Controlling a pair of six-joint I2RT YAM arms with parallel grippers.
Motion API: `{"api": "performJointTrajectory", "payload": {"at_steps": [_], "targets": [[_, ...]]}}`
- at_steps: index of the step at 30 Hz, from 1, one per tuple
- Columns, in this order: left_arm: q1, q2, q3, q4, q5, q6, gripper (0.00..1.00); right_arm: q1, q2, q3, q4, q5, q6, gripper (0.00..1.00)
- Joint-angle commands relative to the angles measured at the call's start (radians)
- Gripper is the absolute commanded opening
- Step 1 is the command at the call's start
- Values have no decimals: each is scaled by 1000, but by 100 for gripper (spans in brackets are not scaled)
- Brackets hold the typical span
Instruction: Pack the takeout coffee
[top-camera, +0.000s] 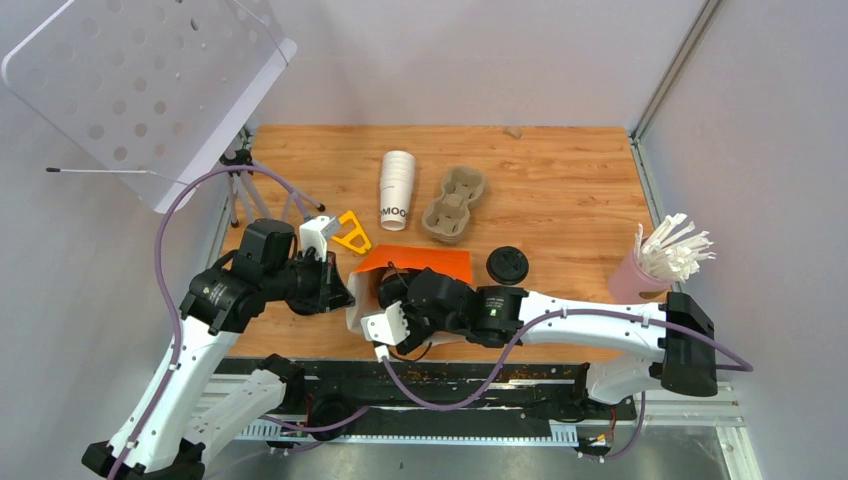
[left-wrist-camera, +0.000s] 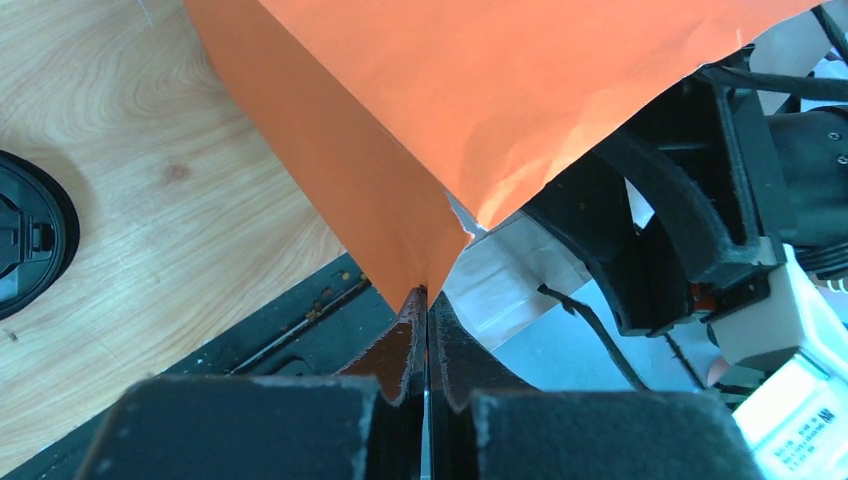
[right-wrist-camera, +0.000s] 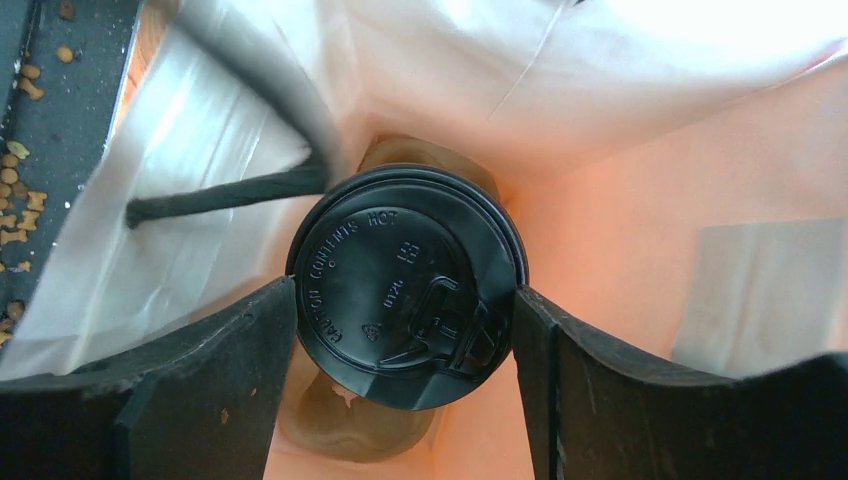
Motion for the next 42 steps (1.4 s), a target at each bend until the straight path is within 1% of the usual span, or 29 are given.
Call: {"api": "performJointTrajectory", "payload": {"at_steps": [1, 6, 11, 13, 20, 23, 28, 32, 36, 42], "targets": [[-3, -1, 3, 19, 30, -18, 0, 3, -43, 54, 28, -74, -20, 66], [-3, 3, -2, 16, 32, -19, 0, 0, -28, 57, 9, -160, -26, 68], [-3, 30, 20, -21, 57, -9, 0, -25, 35, 90, -25, -151, -39, 69], [-4, 41, 24, -31, 76, -11, 0, -29, 53, 82, -25, -131, -62, 69], [-3, 47, 26, -24, 77, -39, 0, -29, 82, 36, 57, 103, -136, 68], [-3, 49, 25, -24, 75, -41, 0, -32, 67, 21, 78, 119, -159, 68], [-3, 63, 38, -32, 67, -40, 0, -29, 32, 23, 69, 69, -159, 68], [-3, 70, 45, -31, 63, -40, 0, -31, -33, 40, 40, -48, -105, 69], [-2, 73, 47, -30, 59, -35, 0, -34, -34, 89, -95, -129, -51, 69], [-3, 79, 49, -19, 76, -29, 0, -48, 2, 122, -193, -210, -42, 69]]}}
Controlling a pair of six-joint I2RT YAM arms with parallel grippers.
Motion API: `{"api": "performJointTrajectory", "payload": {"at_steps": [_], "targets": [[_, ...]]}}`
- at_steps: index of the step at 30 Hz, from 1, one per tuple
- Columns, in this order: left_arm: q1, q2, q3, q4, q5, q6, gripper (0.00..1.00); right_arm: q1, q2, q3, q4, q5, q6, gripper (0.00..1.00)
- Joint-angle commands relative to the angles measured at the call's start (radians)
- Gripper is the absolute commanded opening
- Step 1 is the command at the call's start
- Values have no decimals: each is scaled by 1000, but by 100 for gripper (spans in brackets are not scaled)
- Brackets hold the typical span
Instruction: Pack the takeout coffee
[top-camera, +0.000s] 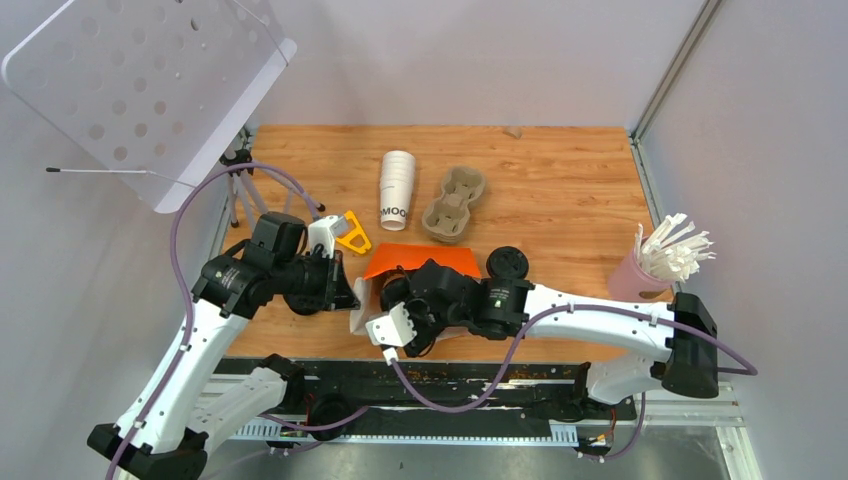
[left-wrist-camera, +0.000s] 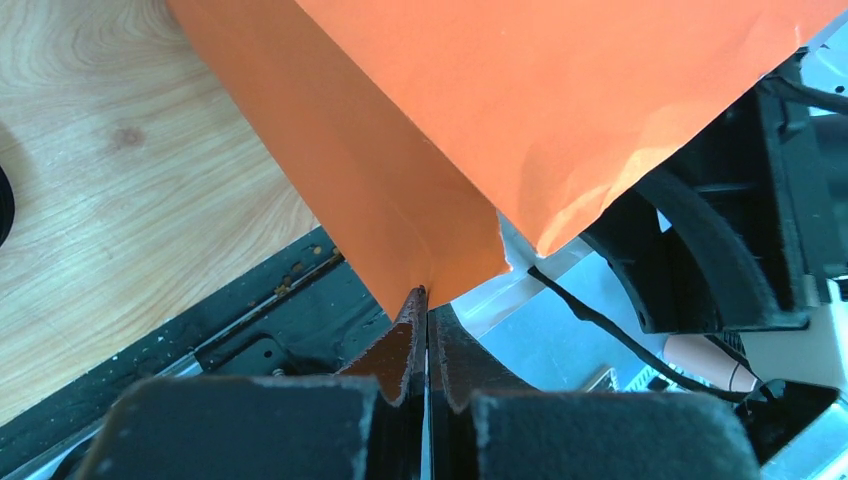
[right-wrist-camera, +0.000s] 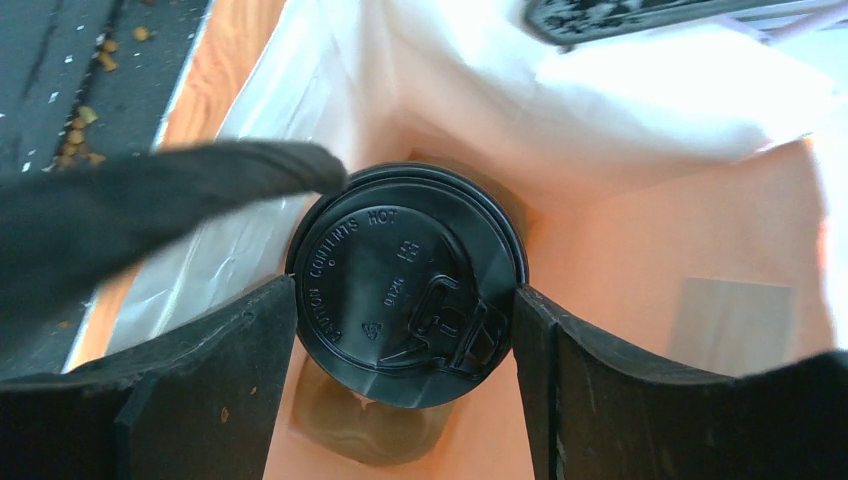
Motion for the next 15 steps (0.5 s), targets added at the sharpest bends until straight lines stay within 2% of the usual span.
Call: {"api": "performJointTrajectory", "payload": {"at_steps": [1, 8, 15], "targets": [[-3, 8, 43, 12, 23, 8, 0, -17, 28, 70, -104, -89, 26, 69], [-3, 30, 60, -7, 3, 2, 0, -21, 113, 91, -104, -7, -26, 69], [-3, 28, 52, 12, 8, -29, 0, -20, 96, 9, 9, 131, -104, 69]]}}
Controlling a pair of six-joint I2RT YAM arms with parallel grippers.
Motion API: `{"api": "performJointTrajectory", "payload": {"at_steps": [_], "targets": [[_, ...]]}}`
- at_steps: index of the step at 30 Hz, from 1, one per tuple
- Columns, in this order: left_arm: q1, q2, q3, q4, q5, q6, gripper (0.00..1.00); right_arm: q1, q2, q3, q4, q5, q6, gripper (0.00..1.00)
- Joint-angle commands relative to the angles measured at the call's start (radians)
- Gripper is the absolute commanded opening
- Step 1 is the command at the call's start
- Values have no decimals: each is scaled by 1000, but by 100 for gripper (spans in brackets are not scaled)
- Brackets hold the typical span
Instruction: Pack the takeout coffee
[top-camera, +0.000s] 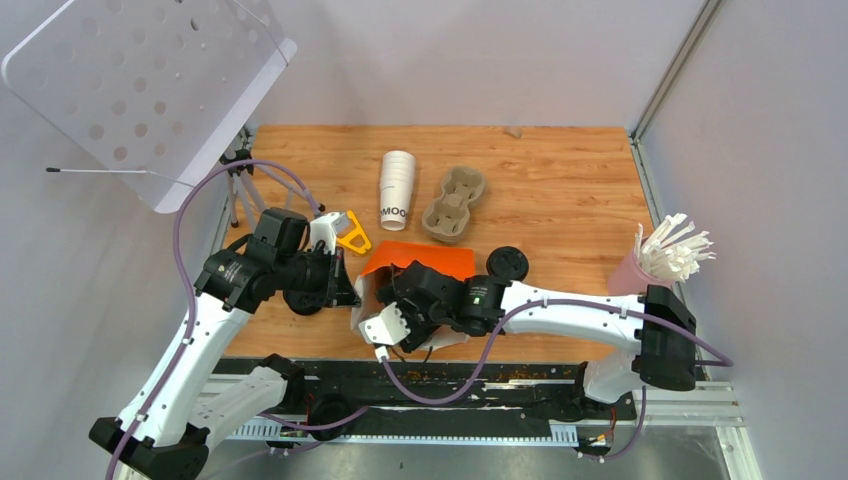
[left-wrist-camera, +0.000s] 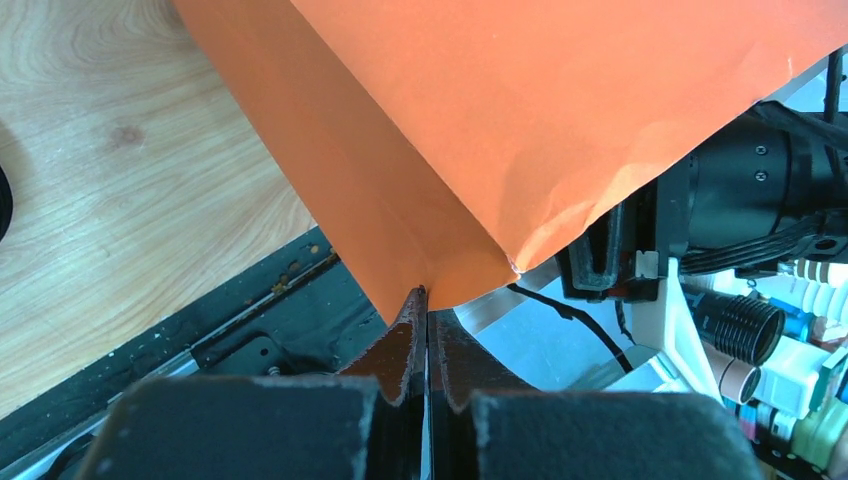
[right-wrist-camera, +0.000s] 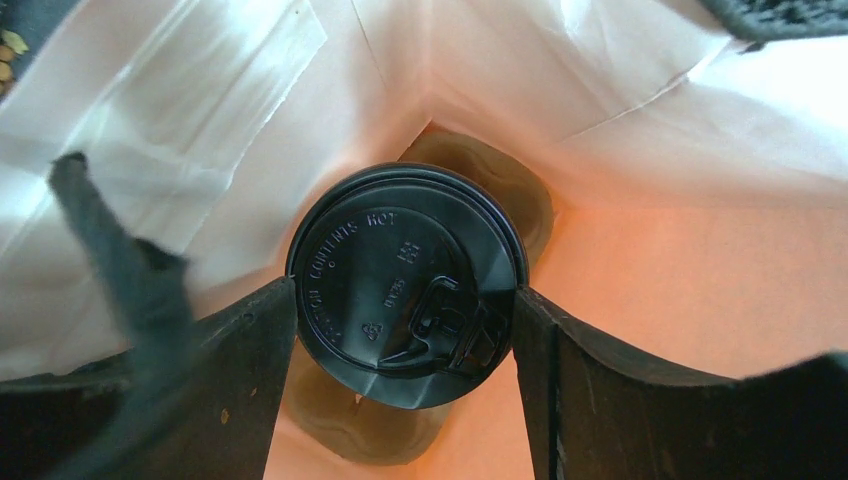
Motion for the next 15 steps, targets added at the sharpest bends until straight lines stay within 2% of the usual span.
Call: {"api": "performJointTrajectory", "payload": {"at_steps": [1, 8, 15], "targets": [[-3, -4, 29, 18, 8, -19, 0, 0, -23, -51, 106, 105, -64, 69], [-3, -13, 18, 14, 7, -20, 0, 0, -58, -135, 224, 145, -89, 69], [-3, -8, 23, -8, -6, -8, 0, 2, -92, -60, 137, 65, -13, 69]]}}
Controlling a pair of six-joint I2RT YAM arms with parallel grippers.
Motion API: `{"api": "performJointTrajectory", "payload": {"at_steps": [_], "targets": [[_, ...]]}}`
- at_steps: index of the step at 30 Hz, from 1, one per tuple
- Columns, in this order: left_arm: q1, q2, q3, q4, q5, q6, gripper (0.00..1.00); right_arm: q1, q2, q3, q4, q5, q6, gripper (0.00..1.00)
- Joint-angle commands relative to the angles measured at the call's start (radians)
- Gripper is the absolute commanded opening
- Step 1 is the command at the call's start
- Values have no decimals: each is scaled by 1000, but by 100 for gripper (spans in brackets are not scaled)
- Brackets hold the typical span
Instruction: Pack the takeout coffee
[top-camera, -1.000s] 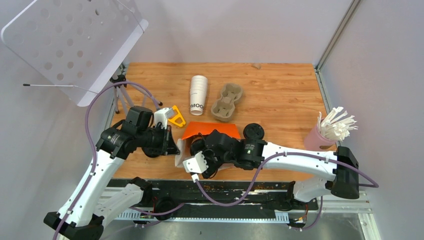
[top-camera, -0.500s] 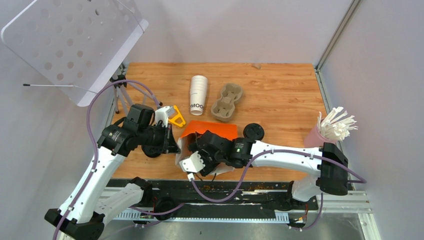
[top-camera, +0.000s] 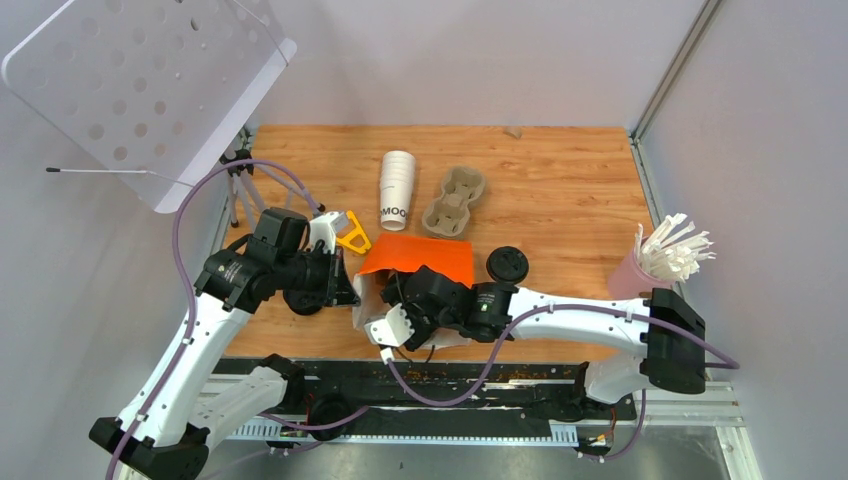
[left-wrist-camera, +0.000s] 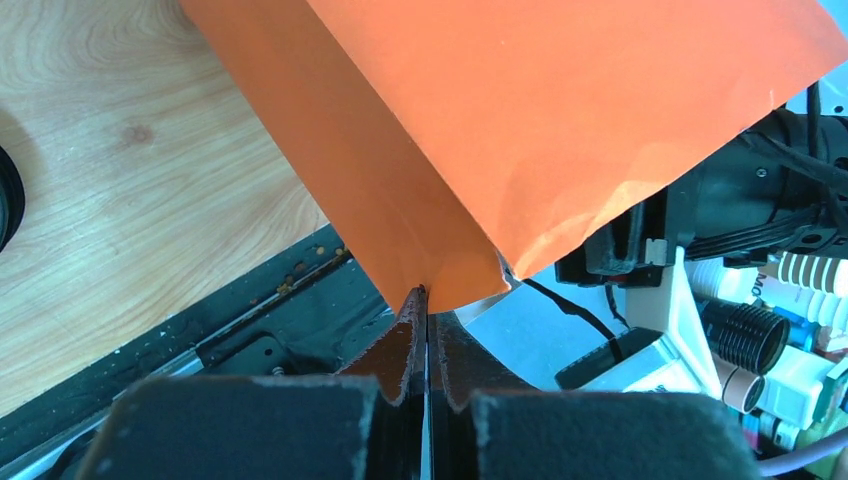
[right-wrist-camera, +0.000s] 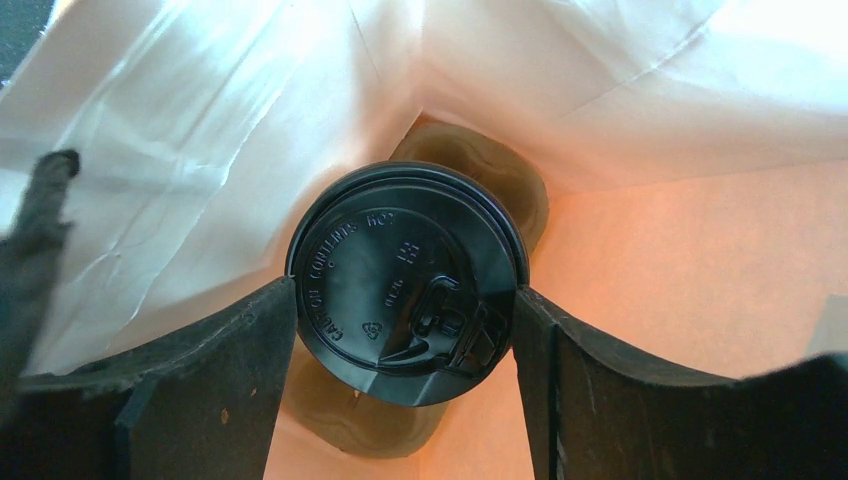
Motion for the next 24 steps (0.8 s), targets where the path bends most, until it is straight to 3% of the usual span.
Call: {"api": "performJointTrajectory", "payload": {"at_steps": [1, 9, 24], "targets": [[-3, -11, 22, -17, 11, 2, 0, -1, -54, 69, -41, -35, 55, 69], [-3, -21, 7, -21, -9, -11, 0, 3, -50, 103, -74, -67, 132, 69], [-3, -22, -9, 10, -3, -63, 0, 7, -20, 60, 102, 24, 122, 68]]}}
